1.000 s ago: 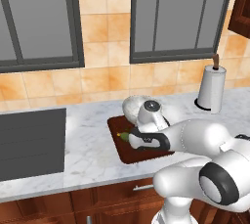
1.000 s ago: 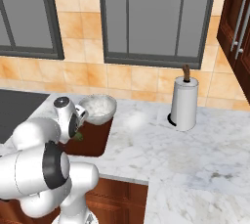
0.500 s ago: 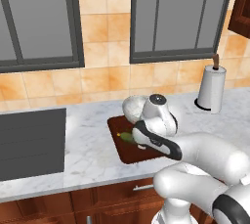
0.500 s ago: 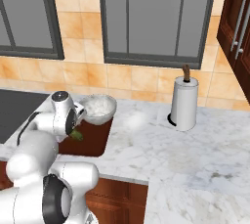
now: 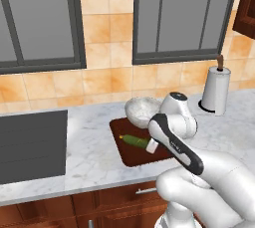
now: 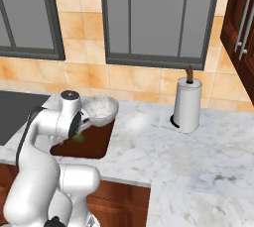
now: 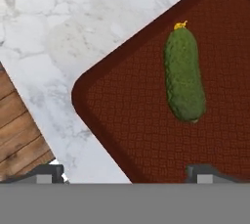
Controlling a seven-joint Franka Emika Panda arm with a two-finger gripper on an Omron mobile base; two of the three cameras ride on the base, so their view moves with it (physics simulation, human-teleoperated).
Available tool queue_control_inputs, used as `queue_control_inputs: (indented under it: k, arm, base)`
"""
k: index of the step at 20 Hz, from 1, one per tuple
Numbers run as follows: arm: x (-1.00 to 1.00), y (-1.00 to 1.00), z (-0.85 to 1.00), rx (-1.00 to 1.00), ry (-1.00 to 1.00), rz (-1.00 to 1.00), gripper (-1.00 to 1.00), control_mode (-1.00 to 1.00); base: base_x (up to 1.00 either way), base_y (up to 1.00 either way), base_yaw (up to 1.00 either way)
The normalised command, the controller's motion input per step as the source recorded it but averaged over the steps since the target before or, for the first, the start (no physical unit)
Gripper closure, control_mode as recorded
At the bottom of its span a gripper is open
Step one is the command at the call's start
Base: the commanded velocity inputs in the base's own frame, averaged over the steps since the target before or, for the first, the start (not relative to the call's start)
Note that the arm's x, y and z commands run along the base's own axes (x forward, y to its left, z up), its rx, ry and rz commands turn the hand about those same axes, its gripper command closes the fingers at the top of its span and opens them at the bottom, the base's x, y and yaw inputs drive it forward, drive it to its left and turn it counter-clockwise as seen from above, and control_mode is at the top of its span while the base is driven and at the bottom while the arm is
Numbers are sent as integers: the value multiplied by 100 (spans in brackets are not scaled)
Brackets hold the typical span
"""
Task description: Place the two vegetables and bowl onto the tray for setting up a vegetable dip station.
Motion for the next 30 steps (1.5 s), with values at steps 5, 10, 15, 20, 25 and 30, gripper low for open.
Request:
queue_control_inputs:
  k: [5,10,15,20,25,30]
  arm:
    - [-45,-35,-5,0,0,-22,-100,-100]
    - [-29,-6,13,0,1,-28,-100,-100]
    - [-35,-4,39,3,10,-31,-100,-100]
    - [-58,-26,29,3,8,-23,-100,-100]
    - [-42,-26,15,0,0,-11,-100,-100]
    - [-30,-6,31,0,0,-3,-100,-100]
  base:
    - [0,0,0]
    - [0,0,0]
    - [0,0,0]
    - [0,0,0]
    - [0,0,0]
    - [0,0,0]
